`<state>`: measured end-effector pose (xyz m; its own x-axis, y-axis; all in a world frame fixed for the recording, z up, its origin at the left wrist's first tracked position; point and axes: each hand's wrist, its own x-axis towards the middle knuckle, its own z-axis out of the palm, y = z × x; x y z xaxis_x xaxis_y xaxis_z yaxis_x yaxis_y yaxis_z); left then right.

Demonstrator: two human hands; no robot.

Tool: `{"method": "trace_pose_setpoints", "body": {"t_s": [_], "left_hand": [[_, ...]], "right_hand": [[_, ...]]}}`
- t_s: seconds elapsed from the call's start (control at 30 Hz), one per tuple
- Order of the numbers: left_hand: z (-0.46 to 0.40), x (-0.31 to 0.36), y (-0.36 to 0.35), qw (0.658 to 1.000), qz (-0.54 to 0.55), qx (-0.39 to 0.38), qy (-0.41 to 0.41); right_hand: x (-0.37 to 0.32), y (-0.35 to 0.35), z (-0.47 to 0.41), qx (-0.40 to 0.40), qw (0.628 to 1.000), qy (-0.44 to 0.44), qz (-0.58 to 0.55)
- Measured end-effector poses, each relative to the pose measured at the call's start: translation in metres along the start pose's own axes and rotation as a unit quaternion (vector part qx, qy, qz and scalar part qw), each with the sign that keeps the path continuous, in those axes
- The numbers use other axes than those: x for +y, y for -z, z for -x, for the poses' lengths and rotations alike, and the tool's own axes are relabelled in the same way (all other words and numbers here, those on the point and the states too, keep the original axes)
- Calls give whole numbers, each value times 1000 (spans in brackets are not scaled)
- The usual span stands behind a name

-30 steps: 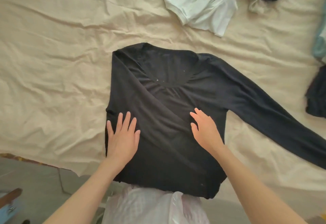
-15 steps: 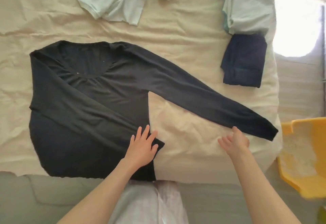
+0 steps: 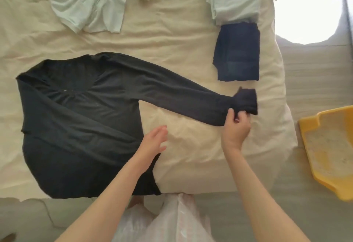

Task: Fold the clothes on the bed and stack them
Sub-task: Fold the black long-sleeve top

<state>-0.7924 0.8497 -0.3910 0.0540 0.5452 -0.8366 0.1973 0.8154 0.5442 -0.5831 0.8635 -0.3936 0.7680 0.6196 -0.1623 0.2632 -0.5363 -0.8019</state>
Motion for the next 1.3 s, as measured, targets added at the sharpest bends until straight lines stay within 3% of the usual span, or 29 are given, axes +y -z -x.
{"method": "trace_pose_setpoints", "body": {"t_s": [0.07,0.13,0.2,0.23,0.3,0.4,0.47,0.53,0.57,0.63,0.7,0.83,0.93,1.03,1.13,1.17,1.3], "left_hand": [[0,14,-1,983,180,-26,39],[-3,23,7,950,301,-57,54],[-8,28,19,926,364,-76,65],[-12,28,24,933,350,-59,63],[-19,20,33,970,229,39,70],[-30,6,43,958,212,162,103],[-32,-1,51,942,257,174,127],[-33,-3,61,926,309,166,139],[-34,-3,66,918,334,158,147],[-39,0,75,909,354,148,165],[-45,7,81,903,358,152,180],[-35,28,90,918,336,90,191],[-5,28,111,927,350,35,131],[27,14,148,889,428,96,134],[66,-9,194,893,435,114,12],[81,-16,209,902,413,123,-35],[119,-44,259,875,421,208,-119]], "right_hand": [[-10,-12,34,-106,975,188,50],[-10,-26,66,-271,898,326,117],[-1,-35,87,-422,817,348,183],[6,-38,91,-465,794,335,205],[16,-42,94,-498,786,295,218],[23,-43,91,-470,842,183,192],[25,-43,87,-427,885,80,165],[23,-44,79,-360,925,-77,99],[20,-45,75,-332,925,-185,28],[14,-52,65,-308,865,-374,-128],[7,-58,57,-306,805,-461,-213],[-11,-71,45,-255,741,-545,-298],[-28,-81,48,-235,707,-575,-339],[-53,-95,66,-239,683,-595,-351],[-75,-113,91,-228,663,-600,-386],[-80,-120,101,-233,662,-599,-386],[-94,-154,149,-317,705,-571,-276]]}}
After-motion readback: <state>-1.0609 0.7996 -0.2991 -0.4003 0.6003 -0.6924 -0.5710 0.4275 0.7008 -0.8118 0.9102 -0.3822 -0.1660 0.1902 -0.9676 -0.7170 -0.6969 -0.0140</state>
